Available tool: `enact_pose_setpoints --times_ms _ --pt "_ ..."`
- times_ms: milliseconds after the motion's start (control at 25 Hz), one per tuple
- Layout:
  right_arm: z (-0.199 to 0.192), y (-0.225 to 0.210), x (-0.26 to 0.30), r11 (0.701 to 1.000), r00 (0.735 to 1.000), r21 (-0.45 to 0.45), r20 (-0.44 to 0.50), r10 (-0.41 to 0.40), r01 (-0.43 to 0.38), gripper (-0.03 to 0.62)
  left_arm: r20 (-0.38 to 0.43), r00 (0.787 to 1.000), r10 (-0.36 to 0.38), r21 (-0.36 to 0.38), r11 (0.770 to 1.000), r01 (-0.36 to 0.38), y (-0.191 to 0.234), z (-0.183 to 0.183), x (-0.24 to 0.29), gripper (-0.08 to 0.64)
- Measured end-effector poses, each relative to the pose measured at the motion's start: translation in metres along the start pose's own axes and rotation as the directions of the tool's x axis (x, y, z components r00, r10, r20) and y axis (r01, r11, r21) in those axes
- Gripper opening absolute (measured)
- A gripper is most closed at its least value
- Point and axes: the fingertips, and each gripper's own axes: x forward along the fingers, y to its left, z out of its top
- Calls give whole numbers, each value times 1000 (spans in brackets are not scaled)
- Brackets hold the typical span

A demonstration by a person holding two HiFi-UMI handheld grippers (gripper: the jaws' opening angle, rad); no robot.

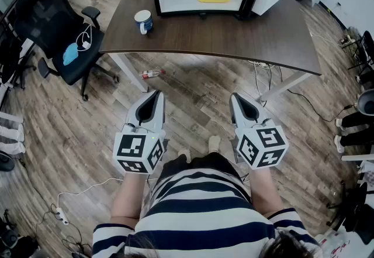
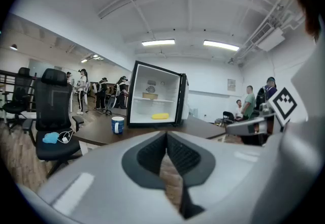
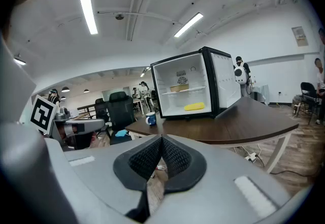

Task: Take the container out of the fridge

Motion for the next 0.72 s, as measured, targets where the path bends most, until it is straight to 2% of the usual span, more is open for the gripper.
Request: enact_pose_setpoints --times_ms 320,720 --pt "9 -13 15 1000 1000 -15 7 -2 2 -3 -7 1000 29 -5 1000 -29 6 2 17 0" --pt "12 -43 33 999 999 -32 -34 31 -32 -2 -13 998 58 -6 998 -58 -5 7 47 0"
